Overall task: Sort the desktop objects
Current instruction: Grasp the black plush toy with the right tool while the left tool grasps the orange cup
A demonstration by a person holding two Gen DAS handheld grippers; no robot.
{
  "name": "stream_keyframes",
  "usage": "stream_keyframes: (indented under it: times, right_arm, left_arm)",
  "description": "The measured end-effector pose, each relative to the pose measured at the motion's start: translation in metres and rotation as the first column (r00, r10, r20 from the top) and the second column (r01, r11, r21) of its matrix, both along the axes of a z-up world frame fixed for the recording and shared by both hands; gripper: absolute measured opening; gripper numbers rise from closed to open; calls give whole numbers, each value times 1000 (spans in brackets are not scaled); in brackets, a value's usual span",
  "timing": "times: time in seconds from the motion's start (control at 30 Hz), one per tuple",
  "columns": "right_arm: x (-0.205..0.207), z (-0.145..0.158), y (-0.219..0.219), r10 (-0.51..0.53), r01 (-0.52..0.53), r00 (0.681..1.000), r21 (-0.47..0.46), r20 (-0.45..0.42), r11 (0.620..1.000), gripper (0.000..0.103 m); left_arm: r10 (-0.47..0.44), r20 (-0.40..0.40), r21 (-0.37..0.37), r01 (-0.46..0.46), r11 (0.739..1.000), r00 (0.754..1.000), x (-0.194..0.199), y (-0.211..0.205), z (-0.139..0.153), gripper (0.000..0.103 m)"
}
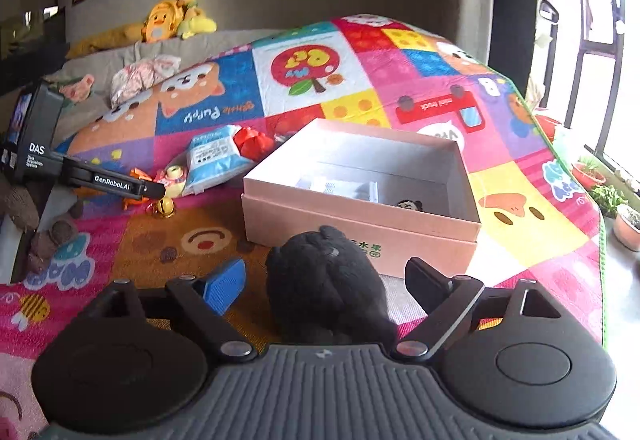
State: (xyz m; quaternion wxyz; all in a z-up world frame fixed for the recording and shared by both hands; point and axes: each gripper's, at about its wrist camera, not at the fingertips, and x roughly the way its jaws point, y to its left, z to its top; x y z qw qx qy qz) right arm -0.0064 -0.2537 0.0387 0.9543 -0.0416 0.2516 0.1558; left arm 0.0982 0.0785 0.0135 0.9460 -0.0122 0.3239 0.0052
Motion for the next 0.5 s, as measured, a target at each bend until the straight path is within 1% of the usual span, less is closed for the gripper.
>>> stream_keyframes:
  times: [0.07, 0.1, 0.13, 0.2, 0.27, 0.37, 0.43, 0.5]
  right_arm:
    - [-3, -2, -10, -42, 43, 999, 38, -2, 998, 90]
    - [-4, -4, -15, -59, 60, 998, 54, -11, 997, 91]
    - [-4, -6, -19, -75, 77, 997, 68, -20, 995, 94]
    - [-5, -9, -26, -105, 107, 994, 89, -28, 990, 98]
    - [-5, -14, -32, -128, 132, 991, 102, -38, 986, 98]
    - [-4, -20, -37, -156, 163, 986, 132, -57, 978, 98]
    - [-2, -25, -38, -171, 181, 982, 157, -77, 971, 100]
    - [0, -28, -38, -174, 188, 980, 179, -93, 966, 101]
  left_arm:
    - [-5, 8, 23, 5, 1000, 1000, -1, -3, 1, 95]
    - [-11, 6, 37, 11, 999, 1000, -1, -5, 1, 80]
    - [-17, -3, 43, 17, 999, 1000, -1, -7, 1, 71]
    - [-28, -19, 46, 29, 999, 999, -3, -10, -1, 63]
    - [-35, -13, 60, 35, 998, 999, -9, -14, -1, 63]
    - [-86, 16, 44, 85, 995, 996, -29, -24, 8, 62]
    - [-164, 42, 28, 163, 986, 986, -48, -37, 17, 63]
    - [-255, 71, 24, 254, 967, 964, -66, -53, 26, 63]
